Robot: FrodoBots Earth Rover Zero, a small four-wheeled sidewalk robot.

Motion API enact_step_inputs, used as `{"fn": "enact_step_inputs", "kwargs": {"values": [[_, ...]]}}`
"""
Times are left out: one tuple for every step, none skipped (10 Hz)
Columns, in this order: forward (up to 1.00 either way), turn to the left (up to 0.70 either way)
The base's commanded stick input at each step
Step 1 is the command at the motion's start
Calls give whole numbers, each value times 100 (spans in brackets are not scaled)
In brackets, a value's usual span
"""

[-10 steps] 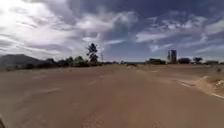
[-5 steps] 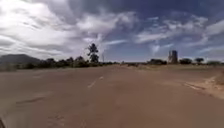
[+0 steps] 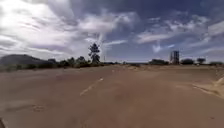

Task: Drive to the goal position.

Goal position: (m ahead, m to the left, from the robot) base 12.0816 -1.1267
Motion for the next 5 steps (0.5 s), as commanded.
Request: {"fn": "enact_step_inputs", "kwargs": {"values": [[97, 0], [97, 0], [97, 0], [97, 0], [97, 0]]}}
